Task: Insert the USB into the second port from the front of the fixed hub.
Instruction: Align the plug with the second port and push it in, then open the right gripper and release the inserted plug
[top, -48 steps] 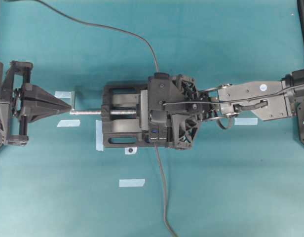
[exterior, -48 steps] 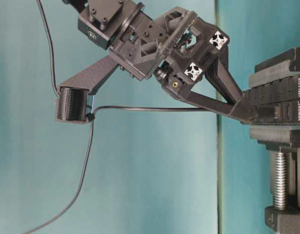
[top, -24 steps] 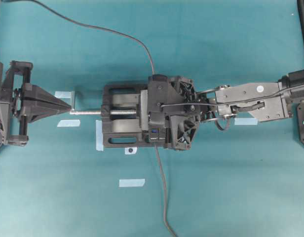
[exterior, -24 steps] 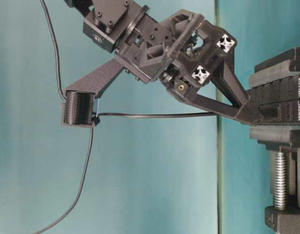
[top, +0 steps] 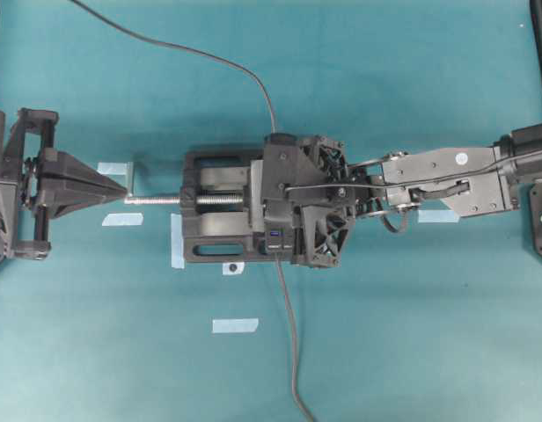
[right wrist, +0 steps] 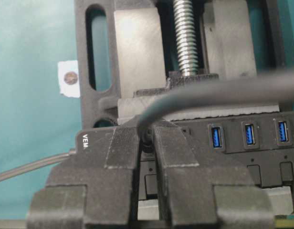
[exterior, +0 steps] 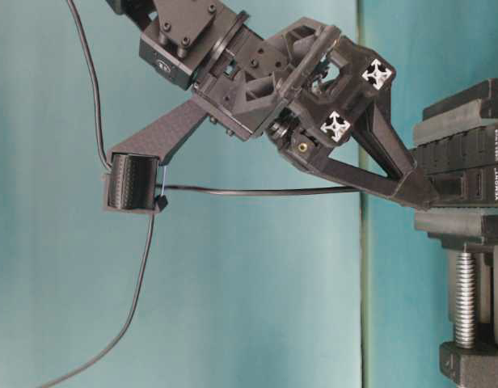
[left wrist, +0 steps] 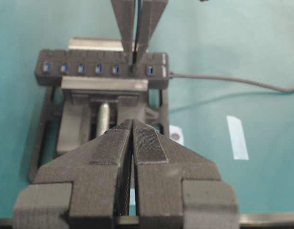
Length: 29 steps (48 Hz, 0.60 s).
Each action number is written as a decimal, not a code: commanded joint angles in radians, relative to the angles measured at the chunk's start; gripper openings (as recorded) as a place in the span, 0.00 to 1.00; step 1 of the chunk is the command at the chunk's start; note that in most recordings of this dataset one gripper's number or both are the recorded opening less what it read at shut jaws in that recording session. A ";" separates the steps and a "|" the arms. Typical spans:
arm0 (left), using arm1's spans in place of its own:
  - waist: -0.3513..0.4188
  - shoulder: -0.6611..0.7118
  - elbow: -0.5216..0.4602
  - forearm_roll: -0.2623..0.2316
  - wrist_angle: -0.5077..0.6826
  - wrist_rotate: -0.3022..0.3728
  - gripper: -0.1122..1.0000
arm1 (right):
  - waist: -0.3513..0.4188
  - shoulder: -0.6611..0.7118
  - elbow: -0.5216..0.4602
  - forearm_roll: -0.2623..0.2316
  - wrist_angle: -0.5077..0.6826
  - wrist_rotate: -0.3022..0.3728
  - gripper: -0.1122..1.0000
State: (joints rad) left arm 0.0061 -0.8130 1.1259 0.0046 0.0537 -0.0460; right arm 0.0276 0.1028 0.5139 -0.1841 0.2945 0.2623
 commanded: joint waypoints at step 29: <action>0.000 0.002 -0.018 0.002 -0.020 -0.003 0.10 | 0.008 -0.034 -0.012 0.003 -0.026 0.012 0.90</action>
State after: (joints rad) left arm 0.0061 -0.8130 1.1259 0.0046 0.0445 -0.0460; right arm 0.0322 0.1028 0.5154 -0.1825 0.2730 0.2638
